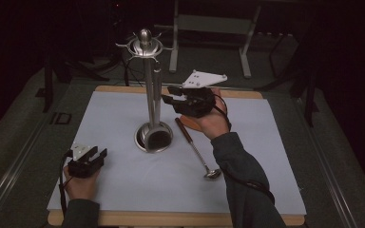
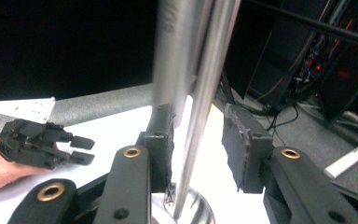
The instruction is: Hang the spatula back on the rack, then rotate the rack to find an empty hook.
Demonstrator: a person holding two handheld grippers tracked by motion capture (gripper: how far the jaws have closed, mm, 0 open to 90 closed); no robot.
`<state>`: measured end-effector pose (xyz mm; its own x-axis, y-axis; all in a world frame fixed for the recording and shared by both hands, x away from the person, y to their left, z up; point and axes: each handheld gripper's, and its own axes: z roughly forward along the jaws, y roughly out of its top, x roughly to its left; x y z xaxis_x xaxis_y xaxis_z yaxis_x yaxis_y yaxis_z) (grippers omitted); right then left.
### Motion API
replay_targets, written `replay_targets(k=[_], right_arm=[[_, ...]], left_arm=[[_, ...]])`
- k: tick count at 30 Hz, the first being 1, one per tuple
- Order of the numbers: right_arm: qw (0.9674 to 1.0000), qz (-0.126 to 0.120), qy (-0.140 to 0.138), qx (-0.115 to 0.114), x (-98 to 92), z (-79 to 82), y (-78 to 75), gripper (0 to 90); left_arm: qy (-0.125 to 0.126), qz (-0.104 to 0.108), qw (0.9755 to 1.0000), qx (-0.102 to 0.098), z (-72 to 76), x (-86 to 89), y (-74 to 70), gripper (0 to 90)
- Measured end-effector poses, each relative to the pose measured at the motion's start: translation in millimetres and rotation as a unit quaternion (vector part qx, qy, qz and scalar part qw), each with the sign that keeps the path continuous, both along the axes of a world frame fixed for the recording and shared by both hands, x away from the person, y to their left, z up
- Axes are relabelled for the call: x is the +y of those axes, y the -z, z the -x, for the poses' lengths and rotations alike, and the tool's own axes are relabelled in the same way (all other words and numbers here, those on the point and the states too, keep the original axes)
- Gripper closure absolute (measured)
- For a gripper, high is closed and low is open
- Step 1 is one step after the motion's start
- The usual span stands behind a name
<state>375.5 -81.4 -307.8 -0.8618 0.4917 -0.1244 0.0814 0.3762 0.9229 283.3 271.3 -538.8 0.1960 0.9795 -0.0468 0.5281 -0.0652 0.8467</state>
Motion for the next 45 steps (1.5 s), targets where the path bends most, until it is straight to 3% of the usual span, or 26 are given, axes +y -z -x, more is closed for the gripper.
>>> replay_targets(k=[7, 11, 25, 29, 37, 40, 45], right_arm=[[0.9994, 0.027, 0.015, 0.013, -8.3, -4.9, 6.3, 63.0], [0.9980, 0.047, 0.026, 0.034, -13.1, -9.3, 13.8, 62.3], [0.9953, 0.069, 0.034, 0.059, -29.9, -16.1, 34.2, 60.4], [0.9939, 0.082, 0.040, 0.062, -35.4, -17.0, 41.4, 59.9], [0.9917, 0.094, 0.050, 0.072, -47.9, -19.7, 58.6, 59.2], [0.9907, 0.100, 0.054, 0.075, -51.9, -20.0, 64.2, 58.7], [0.9890, 0.101, 0.061, 0.089, -61.2, -20.7, 76.3, 57.7]], left_arm=[[0.000, 0.000, 1.0000, -0.001, 0.1, -0.1, 0.0, 58.7], [0.000, 0.000, 1.0000, -0.001, 0.2, -0.1, 0.0, 58.7], [-0.001, 0.003, 1.0000, -0.008, 1.7, 0.8, -0.5, 58.9], [-0.001, 0.014, 0.9998, -0.016, 3.6, 3.1, -1.7, 59.0], [0.002, 0.034, 0.9986, -0.040, 8.8, 2.4, -10.1, 59.3], [0.018, 0.040, 0.9972, -0.060, 11.1, -2.1, -19.0, 60.7], [0.030, 0.025, 0.9945, -0.097, 15.5, -14.6, -32.2, 61.4]])
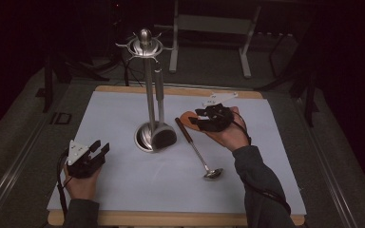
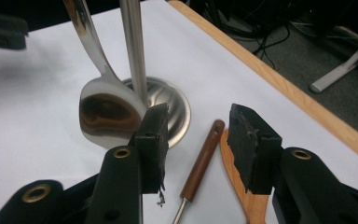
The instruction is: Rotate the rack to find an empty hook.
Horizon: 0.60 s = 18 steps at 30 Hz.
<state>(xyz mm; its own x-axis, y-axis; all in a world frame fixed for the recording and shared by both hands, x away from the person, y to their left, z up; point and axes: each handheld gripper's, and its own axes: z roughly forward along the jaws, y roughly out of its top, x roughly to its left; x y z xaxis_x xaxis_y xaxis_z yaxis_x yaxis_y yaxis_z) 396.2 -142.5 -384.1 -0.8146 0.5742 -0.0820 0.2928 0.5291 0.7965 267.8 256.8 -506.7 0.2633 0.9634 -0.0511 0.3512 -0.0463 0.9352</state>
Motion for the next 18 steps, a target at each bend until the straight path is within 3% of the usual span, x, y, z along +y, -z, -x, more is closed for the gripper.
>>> replay_targets(k=[6, 11, 14, 18], right_arm=[[0.9998, -0.002, 0.012, 0.013, -13.0, -0.3, 14.4, 56.8], [0.9990, -0.030, 0.015, 0.030, -21.5, 0.7, 23.2, 55.9], [0.9977, -0.052, 0.013, 0.041, -25.1, 2.4, 28.9, 55.8], [0.9977, -0.044, 0.019, 0.048, -27.7, 2.2, 36.5, 55.8]], left_arm=[[0.028, 0.026, 0.9977, -0.056, 8.2, -12.1, -22.5, 70.9], [0.048, 0.013, 0.9958, -0.077, 10.0, -26.1, -47.4, 83.5], [0.060, 0.013, 0.9924, -0.107, 10.7, -33.5, -64.3, 89.9], [0.063, 0.053, 0.9863, -0.143, 11.5, -38.5, -85.4, 90.0]])
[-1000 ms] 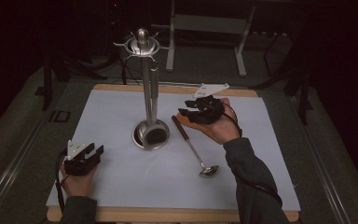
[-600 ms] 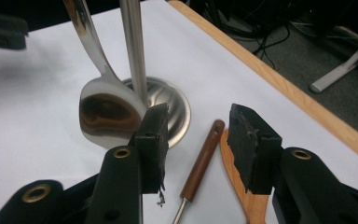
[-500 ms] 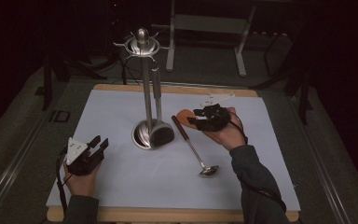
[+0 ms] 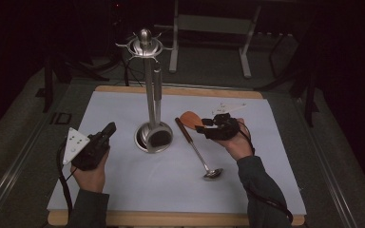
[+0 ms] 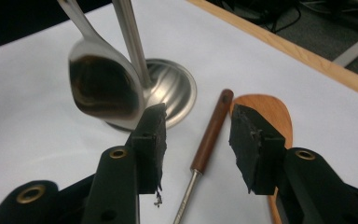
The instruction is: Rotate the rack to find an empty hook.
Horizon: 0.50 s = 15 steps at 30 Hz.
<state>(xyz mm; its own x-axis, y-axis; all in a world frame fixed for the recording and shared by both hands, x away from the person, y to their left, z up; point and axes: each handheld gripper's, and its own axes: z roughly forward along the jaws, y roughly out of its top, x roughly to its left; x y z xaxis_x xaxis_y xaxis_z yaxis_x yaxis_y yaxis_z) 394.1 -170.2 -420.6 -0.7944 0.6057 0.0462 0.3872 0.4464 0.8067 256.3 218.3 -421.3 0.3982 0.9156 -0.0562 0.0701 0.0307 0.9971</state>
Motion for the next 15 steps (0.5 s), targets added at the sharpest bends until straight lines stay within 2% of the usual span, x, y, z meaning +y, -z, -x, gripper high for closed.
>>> replay_targets(k=[3, 8, 11, 15], right_arm=[[1.0000, -0.002, 0.002, 0.003, -2.5, 0.1, 3.5, 55.8], [1.0000, -0.003, 0.002, 0.007, -4.5, 1.4, 7.8, 55.7], [1.0000, -0.003, 0.003, 0.009, -6.0, 1.8, 8.8, 55.6], [0.9999, -0.004, 0.003, 0.011, -8.9, 2.6, 10.7, 55.6]], left_arm=[[0.002, 0.016, 0.9996, -0.025, -2.5, -4.9, -15.4, 89.9], [0.006, 0.012, 0.9984, -0.054, -12.1, -15.9, -40.0, 88.7], [0.007, 0.014, 0.9967, -0.080, -17.6, -24.8, -59.4, 88.9], [0.006, 0.020, 0.9946, -0.102, -21.8, -31.2, -78.3, 89.1]])
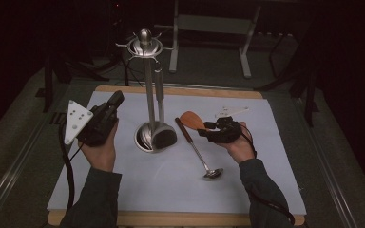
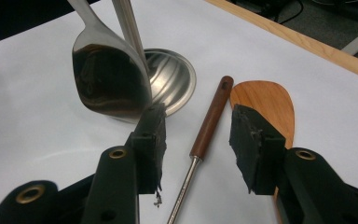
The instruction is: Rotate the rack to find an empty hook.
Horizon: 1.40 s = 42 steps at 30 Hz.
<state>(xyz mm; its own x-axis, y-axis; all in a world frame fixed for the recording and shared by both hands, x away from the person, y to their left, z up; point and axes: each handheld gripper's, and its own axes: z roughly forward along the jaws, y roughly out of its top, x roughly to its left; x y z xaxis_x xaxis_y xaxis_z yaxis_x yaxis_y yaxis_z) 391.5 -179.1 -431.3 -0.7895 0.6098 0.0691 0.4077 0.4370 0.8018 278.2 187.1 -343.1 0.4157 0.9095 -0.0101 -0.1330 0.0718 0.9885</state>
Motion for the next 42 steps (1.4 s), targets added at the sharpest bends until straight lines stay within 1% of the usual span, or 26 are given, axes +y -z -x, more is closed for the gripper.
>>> replay_targets(k=[2, 3, 4, 5, 6, 8, 11, 12, 18, 21, 23, 28, 33, 38, 42], right_arm=[[1.0000, 0.004, 0.000, 0.000, -2.5, -0.3, 1.9, 55.8], [1.0000, 0.004, 0.001, 0.000, -3.8, -0.4, 2.6, 55.8], [1.0000, 0.004, 0.002, -0.001, -4.7, -0.4, 3.0, 55.8], [1.0000, 0.002, 0.003, 0.000, -6.2, -0.4, 3.5, 55.8], [1.0000, 0.002, 0.003, 0.001, -6.9, -0.4, 3.8, 55.7], [1.0000, 0.003, 0.004, 0.001, -8.3, -0.5, 4.6, 55.5], [1.0000, 0.001, 0.007, 0.004, -10.3, -0.8, 6.3, 55.1], [1.0000, 0.002, 0.007, 0.004, -10.5, -0.9, 7.1, 55.0], [0.9999, 0.005, 0.011, 0.012, -12.2, -2.4, 14.2, 54.9], [0.9998, 0.006, 0.011, 0.014, -13.0, -2.4, 16.2, 54.8], [0.9998, 0.005, 0.012, 0.015, -13.6, -2.2, 16.5, 54.7], [0.9998, 0.001, 0.011, 0.016, -15.3, -1.8, 17.6, 54.9], [0.9998, 0.002, 0.012, 0.017, -17.8, -1.7, 19.8, 54.9], [0.9997, -0.001, 0.014, 0.019, -18.5, -2.0, 20.6, 54.9], [0.9997, 0.000, 0.012, 0.020, -17.1, -1.5, 20.9, 54.9]], left_arm=[[-0.001, -0.001, 1.0000, -0.009, -2.0, -2.3, -7.6, 89.6], [0.003, -0.002, 0.9999, -0.012, -3.1, -3.0, -10.8, 89.8], [0.007, -0.006, 0.9998, -0.018, -4.9, -4.6, -16.0, 89.9], [0.007, -0.008, 0.9997, -0.021, -5.8, -5.9, -18.9, 89.9], [0.007, -0.014, 0.9995, -0.026, -8.0, -8.0, -24.8, 89.9], [0.007, -0.015, 0.9994, -0.030, -11.0, -10.0, -31.0, 90.0], [0.008, -0.017, 0.9994, -0.031, -15.8, -12.4, -39.8, 89.9], [0.004, -0.021, 0.9993, -0.029, -17.6, -13.7, -43.2, 89.9], [0.007, -0.038, 0.9986, -0.037, -21.0, -22.1, -55.8, 89.9], [0.006, -0.044, 0.9982, -0.039, -22.4, -26.3, -59.5, 89.9], [-0.002, -0.051, 0.9979, -0.040, -24.2, -28.8, -60.6, 89.8], [-0.009, -0.054, 0.9977, -0.040, -28.0, -32.2, -59.7, 89.6], [-0.013, -0.058, 0.9976, -0.036, -30.2, -31.3, -59.8, 89.2], [-0.012, -0.057, 0.9974, -0.042, -29.2, -30.7, -62.6, 88.8], [-0.017, -0.060, 0.9971, -0.044, -29.1, -30.7, -64.8, 89.2]])
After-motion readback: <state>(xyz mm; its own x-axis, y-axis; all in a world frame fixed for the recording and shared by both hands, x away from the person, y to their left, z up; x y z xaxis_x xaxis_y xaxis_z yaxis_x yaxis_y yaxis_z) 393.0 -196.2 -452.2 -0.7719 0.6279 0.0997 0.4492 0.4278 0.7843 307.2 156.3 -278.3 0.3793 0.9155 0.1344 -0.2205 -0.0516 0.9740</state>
